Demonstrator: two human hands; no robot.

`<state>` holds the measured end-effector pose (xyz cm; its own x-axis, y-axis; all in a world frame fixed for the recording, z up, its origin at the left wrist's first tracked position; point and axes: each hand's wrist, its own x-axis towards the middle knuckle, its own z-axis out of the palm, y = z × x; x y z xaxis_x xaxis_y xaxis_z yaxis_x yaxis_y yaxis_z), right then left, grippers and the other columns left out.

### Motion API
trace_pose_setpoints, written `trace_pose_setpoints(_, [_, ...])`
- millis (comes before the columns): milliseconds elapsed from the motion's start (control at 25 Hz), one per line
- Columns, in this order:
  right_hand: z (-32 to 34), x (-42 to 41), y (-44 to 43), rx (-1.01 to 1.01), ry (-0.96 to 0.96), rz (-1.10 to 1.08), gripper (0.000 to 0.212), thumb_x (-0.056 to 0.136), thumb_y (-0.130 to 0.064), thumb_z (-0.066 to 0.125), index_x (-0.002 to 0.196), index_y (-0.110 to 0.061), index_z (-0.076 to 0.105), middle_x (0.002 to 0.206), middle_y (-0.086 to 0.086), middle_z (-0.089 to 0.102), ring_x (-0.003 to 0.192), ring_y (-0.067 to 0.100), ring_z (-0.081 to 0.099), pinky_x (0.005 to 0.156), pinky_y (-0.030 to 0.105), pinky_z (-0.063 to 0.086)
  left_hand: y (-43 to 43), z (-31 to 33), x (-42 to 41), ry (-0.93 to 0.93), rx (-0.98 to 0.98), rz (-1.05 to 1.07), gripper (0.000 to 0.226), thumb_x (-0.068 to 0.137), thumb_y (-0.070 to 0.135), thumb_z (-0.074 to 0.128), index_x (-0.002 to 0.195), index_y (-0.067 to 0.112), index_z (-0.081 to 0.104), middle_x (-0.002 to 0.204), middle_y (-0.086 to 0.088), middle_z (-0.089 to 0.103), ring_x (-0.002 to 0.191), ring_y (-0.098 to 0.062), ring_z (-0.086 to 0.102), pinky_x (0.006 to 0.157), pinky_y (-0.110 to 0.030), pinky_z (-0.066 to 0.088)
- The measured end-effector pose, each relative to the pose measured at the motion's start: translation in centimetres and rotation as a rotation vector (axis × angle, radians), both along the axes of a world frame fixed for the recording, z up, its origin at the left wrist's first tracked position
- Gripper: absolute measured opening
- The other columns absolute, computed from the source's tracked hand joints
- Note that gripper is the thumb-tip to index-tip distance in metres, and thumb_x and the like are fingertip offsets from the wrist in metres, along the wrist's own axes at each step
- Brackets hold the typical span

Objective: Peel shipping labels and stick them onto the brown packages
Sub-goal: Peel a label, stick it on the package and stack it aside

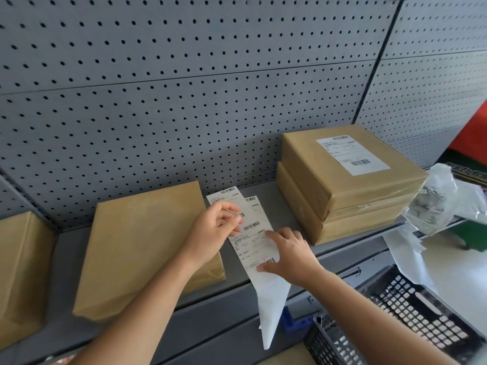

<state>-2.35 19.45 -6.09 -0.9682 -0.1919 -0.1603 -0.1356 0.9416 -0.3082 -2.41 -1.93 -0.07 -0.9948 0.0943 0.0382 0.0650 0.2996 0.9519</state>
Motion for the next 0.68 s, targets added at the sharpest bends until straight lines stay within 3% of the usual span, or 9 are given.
trace_pose_setpoints(160, [-0.2, -0.6, -0.3, -0.092, -0.008, -0.077, 0.088, 0.076, -0.056, 0.075, 0.149, -0.032, 0.033, 0.14, -0.002, 0.044, 0.125, 0.023, 0.041, 0.105, 0.04, 0.041, -0.4, -0.3, 0.0, -0.014, 0.088, 0.026, 0.012, 0.101, 0.01, 0.059, 0.111, 0.008, 0.066, 0.096, -0.009, 0.076, 0.085, -0.021, 0.075, 0.078, -0.03, 0.062])
trace_pose_setpoints(320, [-0.3, -1.0, -0.6, -0.289, 0.017, -0.182, 0.075, 0.082, -0.028, 0.076, 0.146, -0.029, 0.035, 0.134, -0.001, 0.051, 0.117, 0.021, 0.05, 0.098, 0.039, 0.049, -0.8, -0.5, -0.1, -0.031, 0.194, 0.062, 0.012, 0.102, 0.008, 0.057, 0.108, 0.004, 0.067, 0.093, -0.014, 0.076, 0.083, -0.023, 0.074, 0.074, -0.029, 0.061])
trace_pose_setpoints(400, [0.3, -1.4, -0.6, -0.46, 0.009, -0.244, 0.068, 0.086, -0.015, 0.07, 0.145, -0.029, 0.038, 0.128, 0.0, 0.056, 0.109, 0.018, 0.058, 0.09, 0.035, 0.054, -0.9, -0.5, -0.3, -0.036, 0.232, 0.089, 0.012, 0.102, 0.007, 0.057, 0.107, 0.003, 0.067, 0.092, -0.015, 0.076, 0.081, -0.024, 0.074, 0.073, -0.03, 0.061])
trace_pose_setpoints(520, [2.3, -2.0, -0.8, -0.739, -0.031, -0.293, 0.057, 0.092, -0.006, 0.063, 0.14, -0.029, 0.045, 0.102, -0.006, 0.065, 0.086, 0.006, 0.066, 0.066, 0.018, 0.053, -0.9, -0.5, -0.4, -0.043, 0.262, 0.11, 0.013, 0.102, 0.008, 0.056, 0.106, 0.0, 0.066, 0.09, -0.016, 0.075, 0.079, -0.024, 0.072, 0.072, -0.03, 0.061])
trace_pose_setpoints(680, [5.4, -2.7, -0.7, -0.978, 0.036, -0.245, 0.048, 0.094, -0.003, 0.062, 0.136, -0.025, 0.053, 0.093, -0.002, 0.069, 0.083, 0.006, 0.068, 0.073, 0.023, 0.056, -0.8, -0.4, -0.3, -0.025, 0.259, 0.1, 0.016, 0.103, 0.014, 0.058, 0.102, 0.001, 0.066, 0.088, -0.016, 0.075, 0.076, -0.025, 0.072, 0.068, -0.03, 0.061])
